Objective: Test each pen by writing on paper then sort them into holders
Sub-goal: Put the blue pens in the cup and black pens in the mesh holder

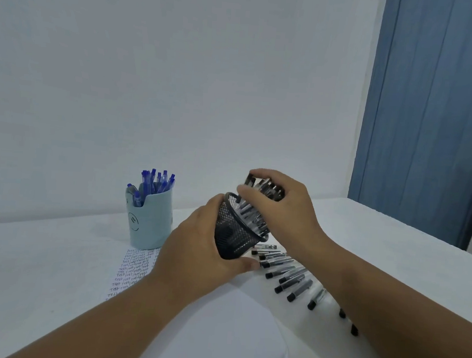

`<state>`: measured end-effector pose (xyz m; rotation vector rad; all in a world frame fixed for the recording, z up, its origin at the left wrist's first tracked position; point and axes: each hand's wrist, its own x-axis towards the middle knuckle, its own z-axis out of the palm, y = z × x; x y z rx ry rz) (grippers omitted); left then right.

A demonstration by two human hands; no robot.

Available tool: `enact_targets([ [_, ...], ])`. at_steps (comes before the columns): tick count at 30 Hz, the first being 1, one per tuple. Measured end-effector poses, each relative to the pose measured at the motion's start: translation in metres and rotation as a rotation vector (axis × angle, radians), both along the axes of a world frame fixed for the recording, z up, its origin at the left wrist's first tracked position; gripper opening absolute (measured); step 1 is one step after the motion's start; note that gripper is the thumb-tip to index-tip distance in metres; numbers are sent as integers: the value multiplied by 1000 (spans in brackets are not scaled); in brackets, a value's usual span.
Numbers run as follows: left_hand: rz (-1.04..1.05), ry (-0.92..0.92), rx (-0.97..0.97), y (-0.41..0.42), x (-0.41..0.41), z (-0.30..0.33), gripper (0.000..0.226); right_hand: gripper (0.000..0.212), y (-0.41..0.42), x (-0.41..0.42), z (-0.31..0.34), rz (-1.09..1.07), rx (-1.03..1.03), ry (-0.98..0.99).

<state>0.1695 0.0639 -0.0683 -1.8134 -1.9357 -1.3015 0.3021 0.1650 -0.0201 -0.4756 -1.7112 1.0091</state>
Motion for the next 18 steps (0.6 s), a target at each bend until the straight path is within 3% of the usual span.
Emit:
enact_targets([
  [7, 62, 81, 45, 2, 4, -3, 91, 25, 1, 7, 4, 56, 104, 113],
  [9, 93, 110, 54, 3, 3, -4, 93, 31, 1, 6, 3, 56, 169, 15],
  [12, 103, 95, 71, 3, 0, -5, 94, 6, 0, 2, 1, -11, 205, 6],
  [15, 78, 38, 108, 4, 1, -4, 91, 9, 4, 1, 4, -27, 141, 166],
  [18, 77, 46, 117, 5, 4, -4, 89, 5, 8, 2, 7, -19, 121, 54],
])
